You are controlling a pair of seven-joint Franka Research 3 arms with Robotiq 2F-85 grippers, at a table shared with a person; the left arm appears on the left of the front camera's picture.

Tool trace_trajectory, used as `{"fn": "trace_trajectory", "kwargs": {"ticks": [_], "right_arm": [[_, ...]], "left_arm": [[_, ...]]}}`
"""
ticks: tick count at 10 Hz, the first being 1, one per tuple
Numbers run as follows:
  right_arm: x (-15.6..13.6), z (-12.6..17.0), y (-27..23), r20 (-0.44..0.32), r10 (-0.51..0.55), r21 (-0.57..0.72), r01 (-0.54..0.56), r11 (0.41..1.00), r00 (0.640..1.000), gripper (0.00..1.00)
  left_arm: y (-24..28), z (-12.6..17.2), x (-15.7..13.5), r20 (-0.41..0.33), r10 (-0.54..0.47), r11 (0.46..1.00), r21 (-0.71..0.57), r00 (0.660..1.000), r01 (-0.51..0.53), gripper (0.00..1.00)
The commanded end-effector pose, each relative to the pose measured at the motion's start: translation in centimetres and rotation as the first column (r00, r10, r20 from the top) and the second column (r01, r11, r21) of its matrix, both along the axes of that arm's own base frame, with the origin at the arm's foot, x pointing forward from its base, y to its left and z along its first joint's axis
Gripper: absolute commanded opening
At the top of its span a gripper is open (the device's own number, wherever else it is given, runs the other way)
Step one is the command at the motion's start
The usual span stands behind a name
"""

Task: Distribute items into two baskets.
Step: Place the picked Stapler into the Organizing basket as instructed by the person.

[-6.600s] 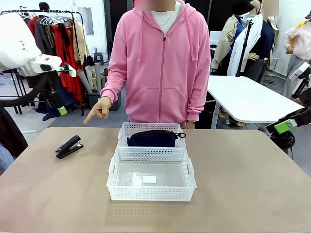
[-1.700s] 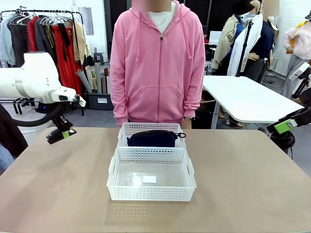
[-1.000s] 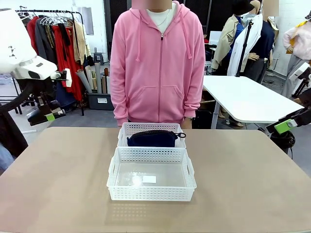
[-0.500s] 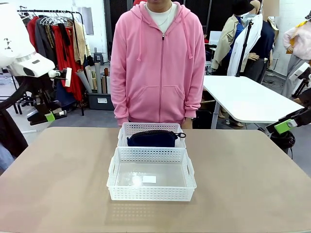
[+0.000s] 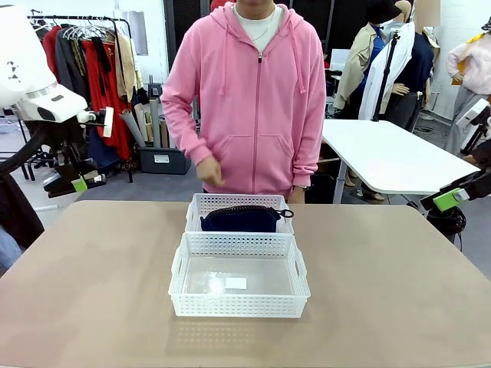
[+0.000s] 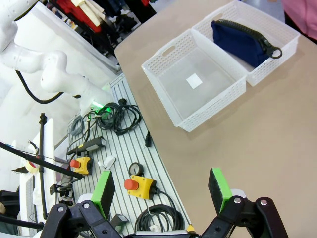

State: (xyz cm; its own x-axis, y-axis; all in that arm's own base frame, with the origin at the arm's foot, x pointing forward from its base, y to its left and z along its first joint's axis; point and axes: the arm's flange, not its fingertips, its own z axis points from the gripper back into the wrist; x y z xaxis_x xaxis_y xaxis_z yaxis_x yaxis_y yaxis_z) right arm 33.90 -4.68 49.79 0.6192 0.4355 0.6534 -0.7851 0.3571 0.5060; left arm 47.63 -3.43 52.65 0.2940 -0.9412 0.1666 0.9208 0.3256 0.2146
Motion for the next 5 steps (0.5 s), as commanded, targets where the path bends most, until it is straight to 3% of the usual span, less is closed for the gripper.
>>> {"fn": "trace_trajectory", "kwargs": {"ticks": [1,5], "right_arm": [[-0.08,0.06,0.04,-0.003,0.001,-0.004,-0.001,1.0,1.0,1.0],[-0.08,0.06,0.04,-0.003,0.001,-0.004,-0.001,1.0,1.0,1.0]], "left_arm": [[0.03,0.0,0.01,0.016,0.003,1.0,0.001,1.0,-0.003,0.0],[0.03,0.0,0.01,0.016,0.003,1.0,0.001,1.0,-0.003,0.0]]}}
